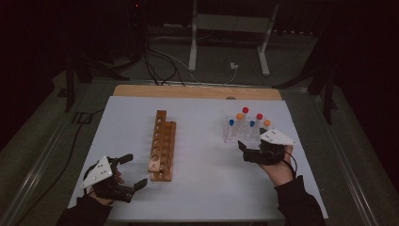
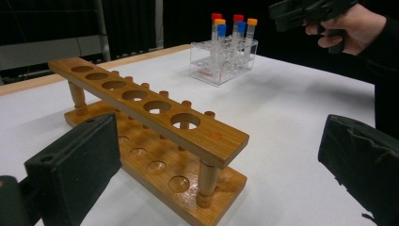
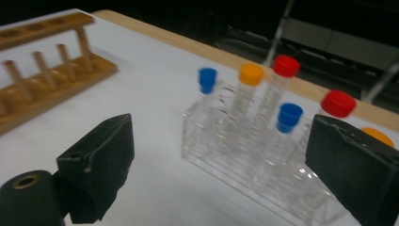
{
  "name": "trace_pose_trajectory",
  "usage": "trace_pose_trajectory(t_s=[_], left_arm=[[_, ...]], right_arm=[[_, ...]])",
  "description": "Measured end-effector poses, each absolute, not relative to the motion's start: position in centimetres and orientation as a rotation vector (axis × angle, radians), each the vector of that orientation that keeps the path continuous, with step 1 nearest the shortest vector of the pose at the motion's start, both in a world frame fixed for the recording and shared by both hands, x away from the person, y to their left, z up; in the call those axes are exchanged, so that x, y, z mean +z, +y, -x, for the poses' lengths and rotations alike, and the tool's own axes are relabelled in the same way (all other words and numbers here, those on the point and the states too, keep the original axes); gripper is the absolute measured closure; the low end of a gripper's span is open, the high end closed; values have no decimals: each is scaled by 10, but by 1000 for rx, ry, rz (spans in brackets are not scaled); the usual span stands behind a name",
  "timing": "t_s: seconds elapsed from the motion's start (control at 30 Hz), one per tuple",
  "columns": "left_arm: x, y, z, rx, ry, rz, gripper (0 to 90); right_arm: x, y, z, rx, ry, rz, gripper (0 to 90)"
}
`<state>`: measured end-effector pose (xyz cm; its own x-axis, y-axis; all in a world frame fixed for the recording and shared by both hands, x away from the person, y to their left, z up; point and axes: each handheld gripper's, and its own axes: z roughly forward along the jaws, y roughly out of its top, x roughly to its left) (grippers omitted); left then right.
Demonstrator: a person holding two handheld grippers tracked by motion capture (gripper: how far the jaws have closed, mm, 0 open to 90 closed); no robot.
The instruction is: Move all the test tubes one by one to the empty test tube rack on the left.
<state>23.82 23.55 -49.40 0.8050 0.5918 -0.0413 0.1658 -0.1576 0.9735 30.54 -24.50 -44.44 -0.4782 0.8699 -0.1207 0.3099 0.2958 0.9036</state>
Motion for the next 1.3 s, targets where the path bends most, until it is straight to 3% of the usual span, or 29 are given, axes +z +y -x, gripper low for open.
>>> trace_pose_trajectory(t_s=[0.67, 0.83, 1.3], left_arm=[[-494, 236, -238, 410, 593, -1717, 4], [-494, 236, -238, 409, 594, -1717, 4], [-494, 236, -238, 407, 593, -1717, 5]], right_arm=[[-456, -247, -341, 964, 1929, -1310, 396], [-456, -249, -352, 944, 1915, -1374, 533], [-460, -249, -368, 900, 1923, -1416, 665]])
